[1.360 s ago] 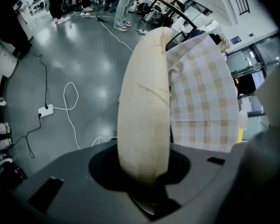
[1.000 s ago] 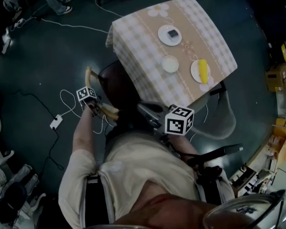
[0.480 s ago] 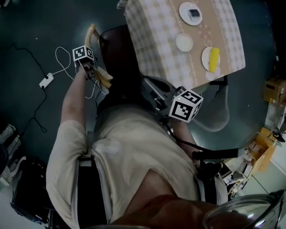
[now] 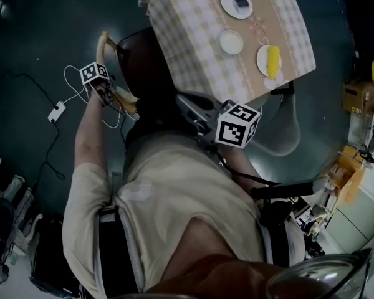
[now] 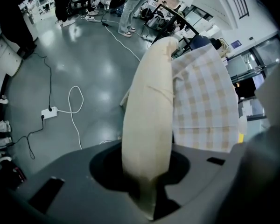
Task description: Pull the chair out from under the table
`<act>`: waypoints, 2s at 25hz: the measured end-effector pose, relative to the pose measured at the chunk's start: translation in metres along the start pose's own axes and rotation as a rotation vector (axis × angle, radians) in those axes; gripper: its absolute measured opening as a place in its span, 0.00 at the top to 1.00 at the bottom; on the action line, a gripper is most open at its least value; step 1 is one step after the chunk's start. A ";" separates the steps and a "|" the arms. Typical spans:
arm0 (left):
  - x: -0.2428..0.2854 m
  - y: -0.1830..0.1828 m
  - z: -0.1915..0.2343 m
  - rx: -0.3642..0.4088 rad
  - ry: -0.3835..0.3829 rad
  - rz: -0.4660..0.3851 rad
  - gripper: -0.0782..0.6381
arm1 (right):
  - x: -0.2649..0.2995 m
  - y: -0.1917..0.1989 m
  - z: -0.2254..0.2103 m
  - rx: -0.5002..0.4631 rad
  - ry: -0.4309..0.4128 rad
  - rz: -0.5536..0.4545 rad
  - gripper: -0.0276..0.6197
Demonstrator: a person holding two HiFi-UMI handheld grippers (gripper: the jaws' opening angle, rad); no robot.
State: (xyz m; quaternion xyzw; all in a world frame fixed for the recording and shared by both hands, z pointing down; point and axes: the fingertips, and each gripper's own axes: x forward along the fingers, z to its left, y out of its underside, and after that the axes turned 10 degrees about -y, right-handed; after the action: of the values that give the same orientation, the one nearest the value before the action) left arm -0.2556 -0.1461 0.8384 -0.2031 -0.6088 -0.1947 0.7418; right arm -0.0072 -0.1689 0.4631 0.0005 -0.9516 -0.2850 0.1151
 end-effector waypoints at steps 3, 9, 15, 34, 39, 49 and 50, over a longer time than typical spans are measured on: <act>0.000 0.001 0.003 -0.002 -0.001 -0.002 0.73 | 0.001 0.000 -0.002 0.003 0.003 -0.001 0.94; -0.001 0.007 0.011 -0.024 -0.006 -0.006 0.73 | 0.002 0.000 -0.002 0.014 0.006 -0.010 0.95; -0.009 0.005 0.023 -0.049 -0.022 -0.016 0.73 | 0.000 0.001 -0.004 0.028 0.008 -0.017 0.94; -0.010 0.007 0.046 -0.114 -0.026 -0.022 0.73 | 0.012 0.004 -0.006 0.034 -0.003 -0.001 0.95; -0.010 0.004 0.047 -0.112 -0.017 -0.029 0.73 | 0.011 0.006 -0.006 0.029 0.002 -0.002 0.95; -0.010 0.006 0.064 -0.124 -0.036 -0.041 0.73 | 0.009 0.009 -0.008 0.027 0.014 -0.006 0.95; -0.010 0.007 0.066 -0.127 -0.039 -0.040 0.73 | 0.010 0.010 -0.008 0.028 0.013 -0.003 0.95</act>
State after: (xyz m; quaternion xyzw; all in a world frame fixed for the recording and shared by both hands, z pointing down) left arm -0.3079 -0.1038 0.8401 -0.2415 -0.6136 -0.2437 0.7112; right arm -0.0142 -0.1657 0.4774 0.0052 -0.9546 -0.2721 0.1210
